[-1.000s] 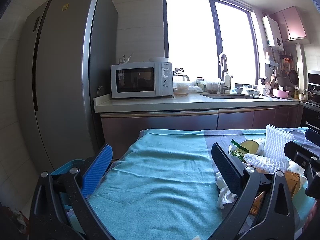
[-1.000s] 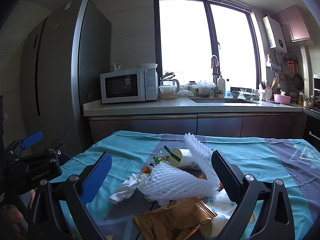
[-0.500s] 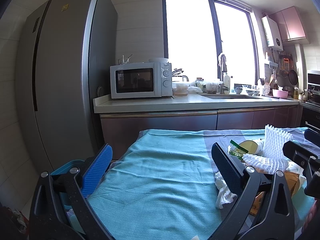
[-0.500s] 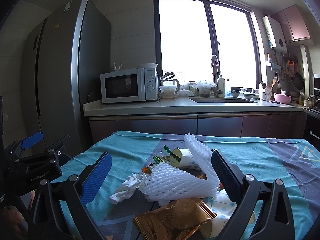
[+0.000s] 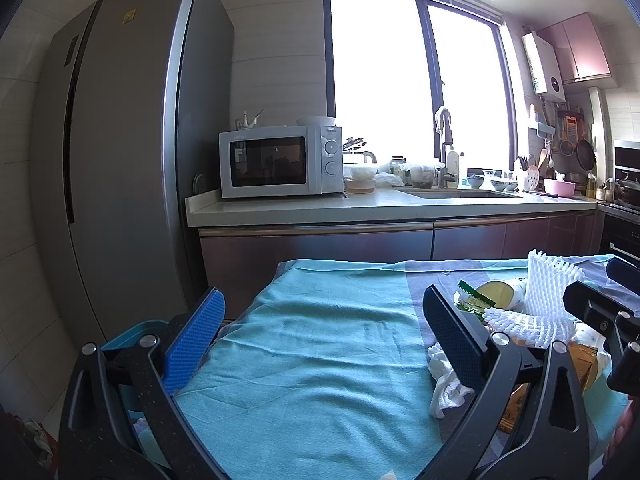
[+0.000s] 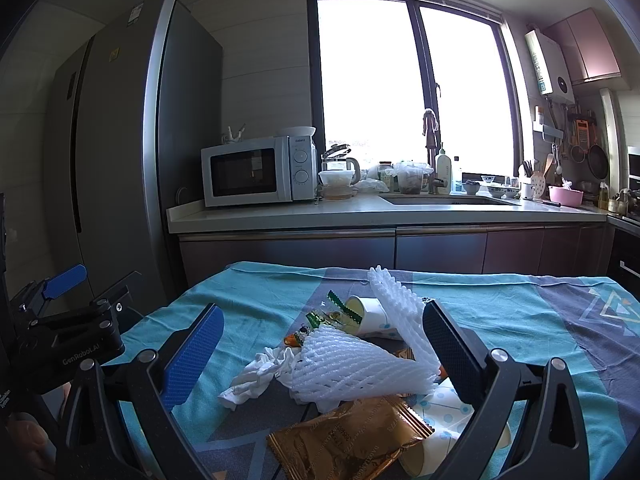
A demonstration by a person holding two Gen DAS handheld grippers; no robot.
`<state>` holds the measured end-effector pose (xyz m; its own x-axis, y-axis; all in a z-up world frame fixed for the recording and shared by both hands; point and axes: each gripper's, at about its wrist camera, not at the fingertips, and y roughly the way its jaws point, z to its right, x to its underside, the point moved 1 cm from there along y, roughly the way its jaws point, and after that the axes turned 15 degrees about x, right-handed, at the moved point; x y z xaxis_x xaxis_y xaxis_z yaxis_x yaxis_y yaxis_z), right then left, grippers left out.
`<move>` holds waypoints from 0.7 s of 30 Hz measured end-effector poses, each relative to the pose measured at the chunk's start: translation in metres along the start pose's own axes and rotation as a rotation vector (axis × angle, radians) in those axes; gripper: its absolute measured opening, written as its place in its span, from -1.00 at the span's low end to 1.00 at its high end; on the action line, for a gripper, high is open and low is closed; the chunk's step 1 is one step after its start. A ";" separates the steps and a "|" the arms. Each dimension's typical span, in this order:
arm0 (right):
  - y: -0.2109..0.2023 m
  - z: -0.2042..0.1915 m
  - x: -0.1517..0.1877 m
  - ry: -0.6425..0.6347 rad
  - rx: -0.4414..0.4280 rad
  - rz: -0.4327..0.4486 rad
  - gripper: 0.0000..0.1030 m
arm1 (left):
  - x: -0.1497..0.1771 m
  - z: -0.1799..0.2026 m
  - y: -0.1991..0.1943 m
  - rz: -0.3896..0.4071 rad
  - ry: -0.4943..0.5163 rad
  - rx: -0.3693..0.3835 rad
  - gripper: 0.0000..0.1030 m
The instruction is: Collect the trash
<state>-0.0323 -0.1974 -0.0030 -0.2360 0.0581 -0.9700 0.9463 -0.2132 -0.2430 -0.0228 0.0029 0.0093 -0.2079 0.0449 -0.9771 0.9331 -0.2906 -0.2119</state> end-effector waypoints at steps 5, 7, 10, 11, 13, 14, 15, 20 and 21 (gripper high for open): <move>0.000 0.000 0.000 0.000 -0.003 -0.001 0.87 | 0.000 0.001 0.002 0.001 0.003 0.002 0.90; 0.001 -0.001 0.000 -0.001 -0.002 -0.002 0.87 | 0.001 0.001 0.002 0.001 0.003 0.002 0.91; 0.002 -0.002 0.000 -0.001 -0.004 0.001 0.87 | 0.001 0.002 0.001 0.001 0.003 0.003 0.91; 0.002 -0.003 0.000 -0.002 -0.005 0.001 0.87 | 0.001 0.002 0.001 0.001 0.003 0.004 0.91; 0.002 -0.002 0.000 -0.001 -0.006 0.003 0.87 | 0.001 0.002 0.001 -0.001 0.004 0.008 0.91; 0.002 -0.001 0.000 0.000 -0.006 0.003 0.87 | 0.001 0.002 0.000 -0.002 0.005 0.010 0.91; 0.002 0.000 -0.001 0.000 -0.006 0.003 0.87 | 0.001 0.003 0.000 -0.002 0.007 0.012 0.91; 0.003 0.008 -0.003 -0.001 0.017 0.011 0.87 | 0.004 0.005 0.007 -0.031 0.011 0.050 0.91; 0.003 0.012 -0.004 0.002 0.027 0.011 0.87 | 0.005 0.006 0.009 -0.044 0.010 0.066 0.91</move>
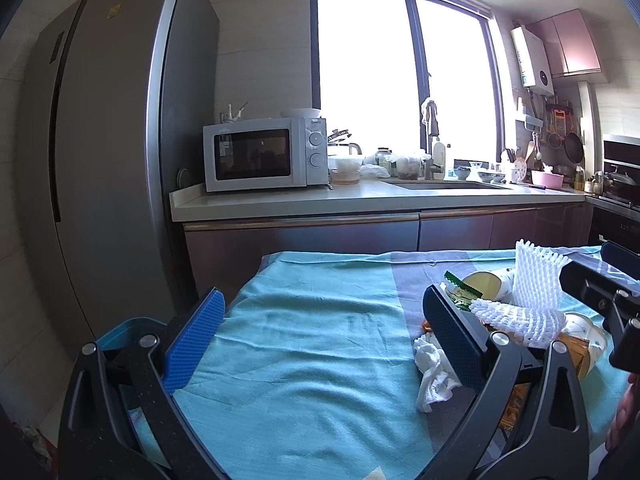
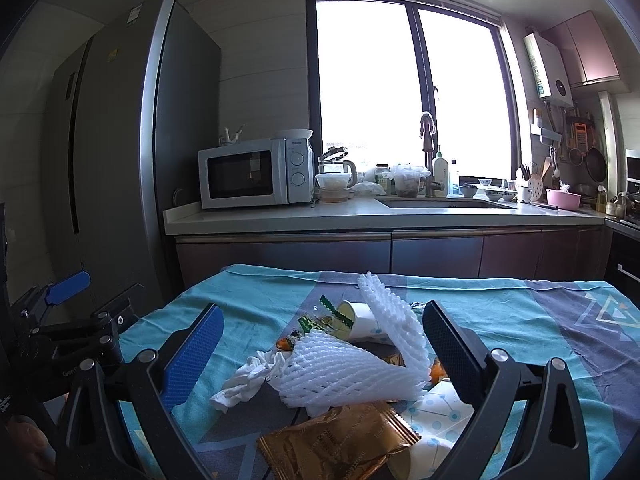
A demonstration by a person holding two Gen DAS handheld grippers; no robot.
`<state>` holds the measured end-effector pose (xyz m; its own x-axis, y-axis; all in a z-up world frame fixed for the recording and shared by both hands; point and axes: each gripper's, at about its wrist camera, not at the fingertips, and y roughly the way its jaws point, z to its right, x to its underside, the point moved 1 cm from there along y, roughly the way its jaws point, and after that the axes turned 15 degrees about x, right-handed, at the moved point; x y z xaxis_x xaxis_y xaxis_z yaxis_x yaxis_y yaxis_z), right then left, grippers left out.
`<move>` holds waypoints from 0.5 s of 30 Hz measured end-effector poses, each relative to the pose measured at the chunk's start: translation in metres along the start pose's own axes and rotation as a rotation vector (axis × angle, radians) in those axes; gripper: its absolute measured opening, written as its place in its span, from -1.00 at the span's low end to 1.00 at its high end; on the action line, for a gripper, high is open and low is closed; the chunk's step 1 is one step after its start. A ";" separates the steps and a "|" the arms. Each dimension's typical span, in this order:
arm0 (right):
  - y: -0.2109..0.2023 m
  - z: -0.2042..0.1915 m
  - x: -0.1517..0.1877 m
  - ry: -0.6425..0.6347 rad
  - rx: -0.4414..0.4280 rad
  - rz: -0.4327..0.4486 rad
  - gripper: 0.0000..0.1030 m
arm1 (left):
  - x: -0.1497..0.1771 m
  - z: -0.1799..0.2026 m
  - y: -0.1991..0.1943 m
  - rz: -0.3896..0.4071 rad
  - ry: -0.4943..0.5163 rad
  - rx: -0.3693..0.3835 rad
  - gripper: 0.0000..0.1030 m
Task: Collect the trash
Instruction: 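Grasp the white tissue with the left tool while the right tool grasps a white foam net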
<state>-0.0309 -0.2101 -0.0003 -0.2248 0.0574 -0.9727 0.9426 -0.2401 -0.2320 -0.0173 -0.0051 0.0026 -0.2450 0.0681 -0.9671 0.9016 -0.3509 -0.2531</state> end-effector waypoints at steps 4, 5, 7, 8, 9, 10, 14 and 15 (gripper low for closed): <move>0.012 0.015 -0.002 0.019 0.029 -0.035 0.87 | 0.006 0.006 0.014 -0.061 0.009 0.086 0.91; 0.017 0.019 -0.002 0.023 0.033 -0.053 0.87 | 0.008 0.009 0.018 -0.077 0.014 0.109 0.91; 0.028 0.025 -0.002 0.028 0.037 -0.089 0.86 | 0.014 0.015 0.028 -0.116 0.026 0.159 0.91; 0.033 0.027 -0.001 0.027 0.040 -0.105 0.81 | 0.018 0.018 0.034 -0.135 0.033 0.179 0.91; 0.039 0.029 -0.001 0.027 0.039 -0.121 0.78 | 0.021 0.021 0.039 -0.156 0.039 0.203 0.91; 0.044 0.031 0.000 0.026 0.035 -0.136 0.71 | 0.025 0.024 0.045 -0.179 0.042 0.225 0.91; 0.063 0.033 0.002 0.015 0.015 -0.199 0.35 | 0.038 0.031 0.066 -0.245 0.028 0.278 0.89; 0.067 0.033 0.003 0.014 0.013 -0.211 0.32 | 0.041 0.032 0.071 -0.262 0.027 0.286 0.86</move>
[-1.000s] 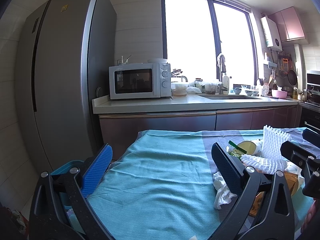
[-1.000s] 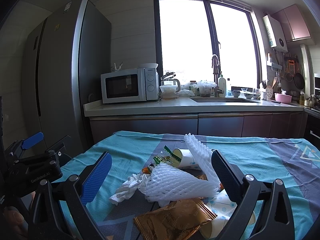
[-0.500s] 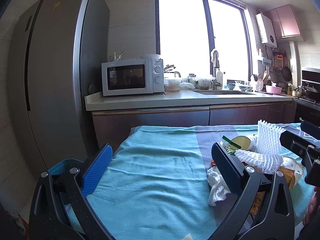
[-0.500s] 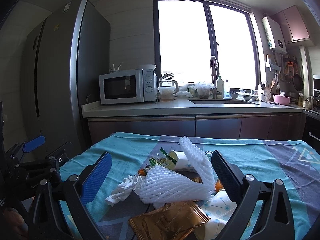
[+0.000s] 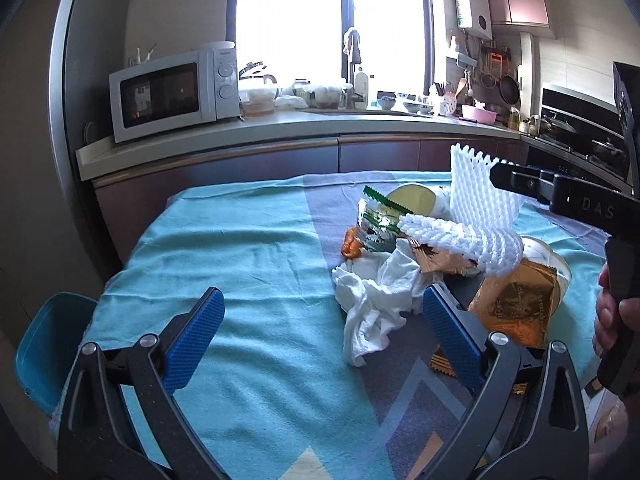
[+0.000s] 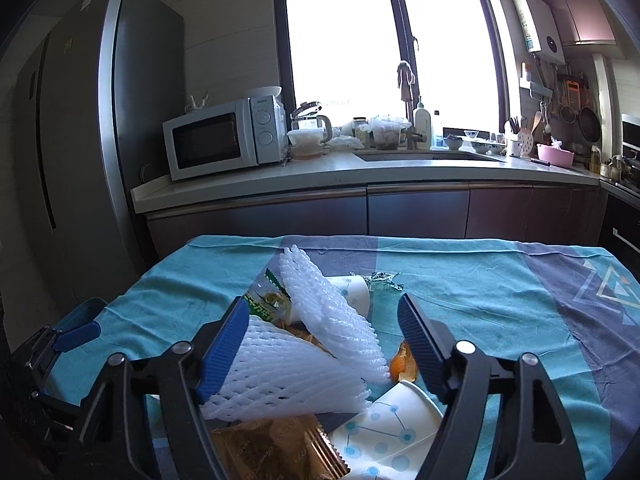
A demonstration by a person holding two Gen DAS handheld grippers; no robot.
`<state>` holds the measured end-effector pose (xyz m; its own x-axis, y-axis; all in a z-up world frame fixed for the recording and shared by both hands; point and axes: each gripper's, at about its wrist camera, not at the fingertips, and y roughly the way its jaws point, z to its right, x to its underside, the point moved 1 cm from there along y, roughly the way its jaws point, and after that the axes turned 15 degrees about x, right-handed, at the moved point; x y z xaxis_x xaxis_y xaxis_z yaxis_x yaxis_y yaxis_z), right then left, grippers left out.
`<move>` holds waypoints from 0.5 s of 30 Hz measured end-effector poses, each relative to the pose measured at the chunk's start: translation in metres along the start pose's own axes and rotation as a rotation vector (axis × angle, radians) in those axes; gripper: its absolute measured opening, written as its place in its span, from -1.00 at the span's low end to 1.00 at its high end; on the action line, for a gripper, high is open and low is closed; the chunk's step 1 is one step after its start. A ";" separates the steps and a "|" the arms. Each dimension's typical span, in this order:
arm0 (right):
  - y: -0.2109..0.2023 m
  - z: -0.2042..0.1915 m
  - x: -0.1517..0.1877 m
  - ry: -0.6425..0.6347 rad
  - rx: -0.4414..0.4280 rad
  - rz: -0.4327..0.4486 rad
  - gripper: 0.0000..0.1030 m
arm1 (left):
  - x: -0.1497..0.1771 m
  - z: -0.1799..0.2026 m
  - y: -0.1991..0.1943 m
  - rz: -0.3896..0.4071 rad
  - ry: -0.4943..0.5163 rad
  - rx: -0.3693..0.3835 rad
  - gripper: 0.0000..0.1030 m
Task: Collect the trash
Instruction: 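Grasp the white tissue with the left tool while the right tool grasps a white foam net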
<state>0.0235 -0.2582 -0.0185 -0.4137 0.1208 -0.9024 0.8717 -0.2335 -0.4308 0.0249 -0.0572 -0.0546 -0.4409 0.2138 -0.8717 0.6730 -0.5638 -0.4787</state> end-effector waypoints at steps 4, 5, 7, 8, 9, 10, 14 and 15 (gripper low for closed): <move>0.009 0.001 0.001 -0.001 -0.015 -0.031 -0.04 | 0.005 -0.005 0.019 -0.059 -0.023 0.072 0.58; 0.010 0.002 0.001 -0.002 -0.021 -0.037 -0.21 | 0.006 -0.006 0.023 -0.075 -0.032 0.084 0.43; 0.011 0.001 0.001 -0.002 -0.034 -0.045 -0.44 | 0.006 -0.011 0.031 -0.105 -0.065 0.122 0.15; 0.012 0.002 0.000 0.000 -0.038 -0.045 -0.49 | 0.007 -0.014 0.037 -0.118 -0.078 0.141 -0.03; 0.010 0.002 -0.001 -0.001 -0.042 -0.042 -0.50 | 0.008 -0.016 0.040 -0.130 -0.091 0.163 -0.14; 0.009 0.001 -0.002 -0.005 -0.043 -0.036 -0.55 | 0.009 -0.017 0.044 -0.139 -0.101 0.181 -0.34; -0.004 0.001 -0.009 -0.015 -0.051 -0.001 -0.68 | 0.011 -0.021 0.055 -0.164 -0.126 0.237 -0.84; -0.007 0.001 -0.012 -0.015 -0.051 0.011 -0.69 | 0.011 -0.021 0.056 -0.164 -0.129 0.243 -0.93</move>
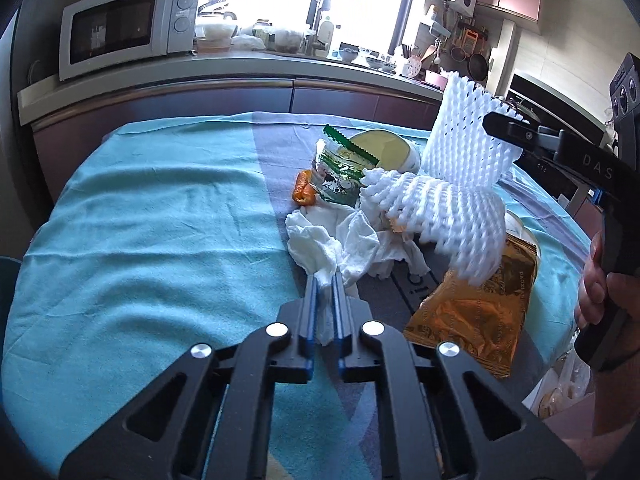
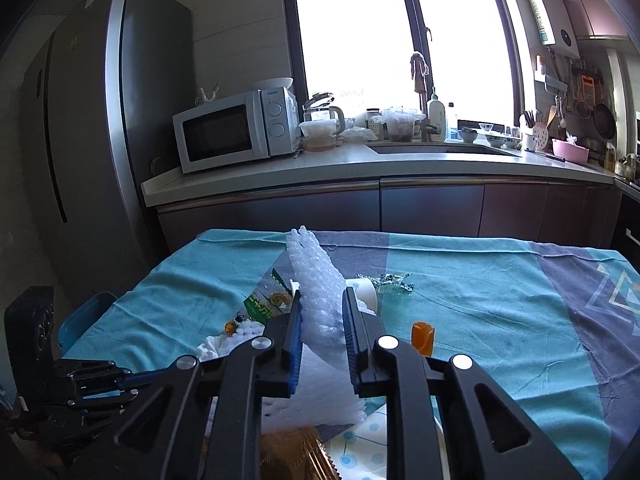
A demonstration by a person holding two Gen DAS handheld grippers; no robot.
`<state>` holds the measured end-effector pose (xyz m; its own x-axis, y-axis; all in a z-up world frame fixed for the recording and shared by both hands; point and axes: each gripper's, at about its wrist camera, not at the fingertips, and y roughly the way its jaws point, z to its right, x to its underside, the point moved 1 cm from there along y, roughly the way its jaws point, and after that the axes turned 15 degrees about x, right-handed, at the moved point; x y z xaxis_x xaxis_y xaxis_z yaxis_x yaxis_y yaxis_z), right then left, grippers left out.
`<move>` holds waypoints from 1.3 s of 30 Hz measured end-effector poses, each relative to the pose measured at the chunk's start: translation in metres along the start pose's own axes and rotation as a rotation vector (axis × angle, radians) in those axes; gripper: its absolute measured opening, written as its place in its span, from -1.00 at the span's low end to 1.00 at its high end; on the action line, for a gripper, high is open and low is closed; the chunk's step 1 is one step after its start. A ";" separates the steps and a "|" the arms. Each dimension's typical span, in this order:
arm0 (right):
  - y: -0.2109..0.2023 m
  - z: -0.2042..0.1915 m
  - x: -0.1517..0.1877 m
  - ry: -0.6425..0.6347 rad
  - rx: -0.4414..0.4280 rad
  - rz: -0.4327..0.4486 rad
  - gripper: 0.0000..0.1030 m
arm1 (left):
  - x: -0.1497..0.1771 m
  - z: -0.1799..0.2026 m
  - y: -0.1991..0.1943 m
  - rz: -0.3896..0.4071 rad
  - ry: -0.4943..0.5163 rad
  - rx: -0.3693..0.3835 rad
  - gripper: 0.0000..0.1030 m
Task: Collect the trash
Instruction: 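Grasp the white tissue with the left tool while the right tool grasps a white foam net, then carry the tissue and foam net to the teal bin and open both tools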
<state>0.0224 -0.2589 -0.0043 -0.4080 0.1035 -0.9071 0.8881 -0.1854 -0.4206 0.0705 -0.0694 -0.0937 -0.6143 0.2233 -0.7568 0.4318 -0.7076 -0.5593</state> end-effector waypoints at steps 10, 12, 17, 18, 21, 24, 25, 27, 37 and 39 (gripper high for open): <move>-0.035 -0.010 -0.031 0.020 -0.073 0.106 -0.72 | -0.007 -0.011 -0.051 0.098 -0.038 0.020 -0.96; -0.041 -0.017 -0.035 0.016 -0.093 0.125 -0.72 | -0.008 -0.014 -0.069 0.123 -0.047 0.005 -0.97; -0.055 -0.037 -0.047 -0.006 -0.147 0.181 -0.72 | -0.011 -0.024 -0.108 0.183 -0.051 -0.034 -0.97; -0.058 -0.041 -0.048 -0.013 -0.155 0.192 -0.72 | -0.011 -0.027 -0.116 0.196 -0.055 -0.048 -0.97; -0.060 -0.051 -0.057 -0.016 -0.193 0.204 -0.72 | -0.010 -0.039 -0.135 0.227 -0.067 -0.080 -0.97; -0.060 -0.063 -0.062 -0.010 -0.258 0.196 -0.72 | -0.008 -0.050 -0.156 0.258 -0.079 -0.115 -0.97; -0.058 -0.070 -0.063 -0.014 -0.287 0.186 -0.72 | -0.007 -0.054 -0.163 0.267 -0.081 -0.131 -0.97; -0.053 -0.086 -0.062 -0.025 -0.347 0.162 -0.72 | -0.005 -0.062 -0.179 0.287 -0.091 -0.167 -0.97; -0.008 -0.209 -0.050 -0.073 -0.667 -0.009 -0.72 | 0.008 -0.123 -0.256 0.372 -0.188 -0.385 -0.97; 0.002 -0.235 -0.048 -0.081 -0.720 -0.048 -0.72 | 0.013 -0.141 -0.268 0.378 -0.216 -0.422 -0.97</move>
<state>0.0932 -0.0343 0.0426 -0.4396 0.0178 -0.8980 0.7767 0.5097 -0.3701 0.0402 0.2176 -0.0012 -0.4682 -0.1643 -0.8682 0.8438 -0.3746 -0.3842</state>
